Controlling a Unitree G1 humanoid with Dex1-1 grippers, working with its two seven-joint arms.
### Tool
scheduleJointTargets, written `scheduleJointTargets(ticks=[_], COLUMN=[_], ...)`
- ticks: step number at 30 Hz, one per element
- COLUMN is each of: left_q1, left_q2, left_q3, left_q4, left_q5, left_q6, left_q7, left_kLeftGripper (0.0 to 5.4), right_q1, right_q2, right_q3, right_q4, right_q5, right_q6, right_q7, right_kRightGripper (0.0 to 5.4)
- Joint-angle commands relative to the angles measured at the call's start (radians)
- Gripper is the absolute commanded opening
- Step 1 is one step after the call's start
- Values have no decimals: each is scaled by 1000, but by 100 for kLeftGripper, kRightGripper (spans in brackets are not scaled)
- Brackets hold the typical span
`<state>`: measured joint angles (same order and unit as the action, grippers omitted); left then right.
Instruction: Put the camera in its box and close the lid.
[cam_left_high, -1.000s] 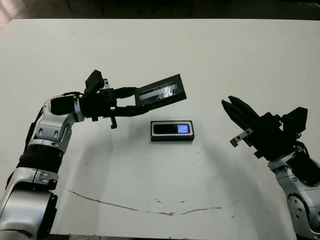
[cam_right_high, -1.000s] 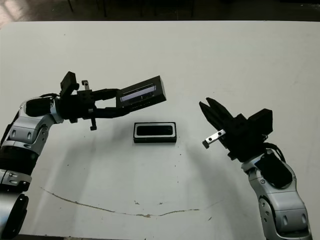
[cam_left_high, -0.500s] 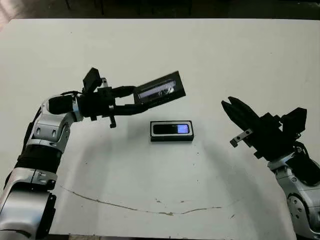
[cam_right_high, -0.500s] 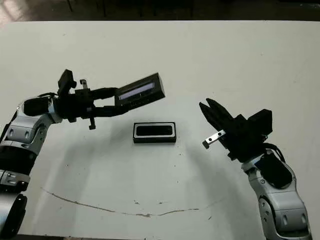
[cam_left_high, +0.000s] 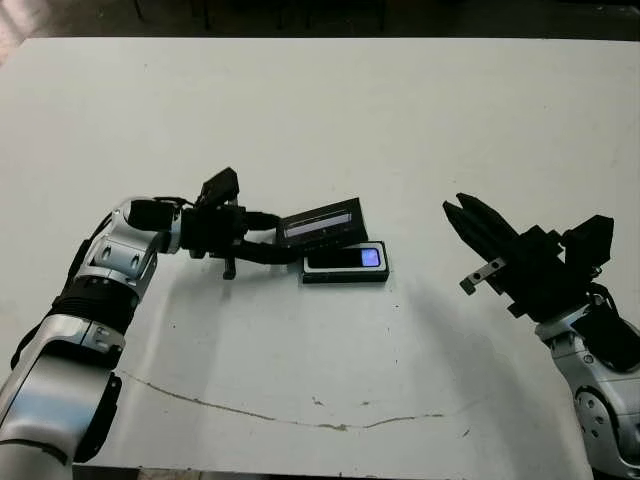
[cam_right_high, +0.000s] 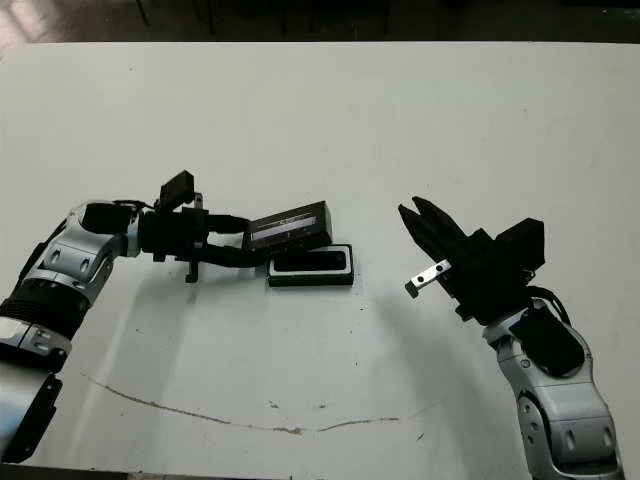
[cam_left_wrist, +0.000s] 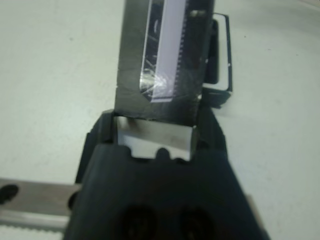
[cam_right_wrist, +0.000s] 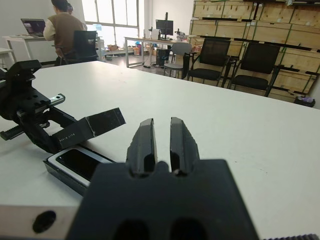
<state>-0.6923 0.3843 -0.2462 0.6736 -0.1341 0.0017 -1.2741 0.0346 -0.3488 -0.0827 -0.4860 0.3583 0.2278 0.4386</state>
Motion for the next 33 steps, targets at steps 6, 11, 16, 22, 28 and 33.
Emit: scheduleJointTargets(ticks=[6, 11, 16, 22, 28, 33], left_q1=[22, 33, 48, 51, 49, 78], left_q2=[0, 20, 35, 47, 56, 39], left_q3=[-48, -64, -63, -58, -56, -38], left_q4=[23, -24, -86, -146, -173, -203], left_q5=[48, 55, 36, 7, 3, 3], left_q6=[40, 44, 86, 152, 174, 121], left_q7=[-27, -47, -66, -95, -100, -45], left_kLeftGripper=[124, 124, 124, 124, 124, 124], right_q1=[15, 15, 13, 13, 13, 15], right_q2=[-2, 0, -3, -4, -2, 3], right_q3=[-3, -1, -1, 1, 5, 7], right_q4=[9, 10, 6, 6, 13, 13], right_q5=[1, 1, 2, 0, -4, -2], right_q6=[5, -1, 11, 12, -2, 3], right_q7=[0, 2, -2, -1, 4, -2], right_kRightGripper=[0, 0, 0, 0, 0, 0])
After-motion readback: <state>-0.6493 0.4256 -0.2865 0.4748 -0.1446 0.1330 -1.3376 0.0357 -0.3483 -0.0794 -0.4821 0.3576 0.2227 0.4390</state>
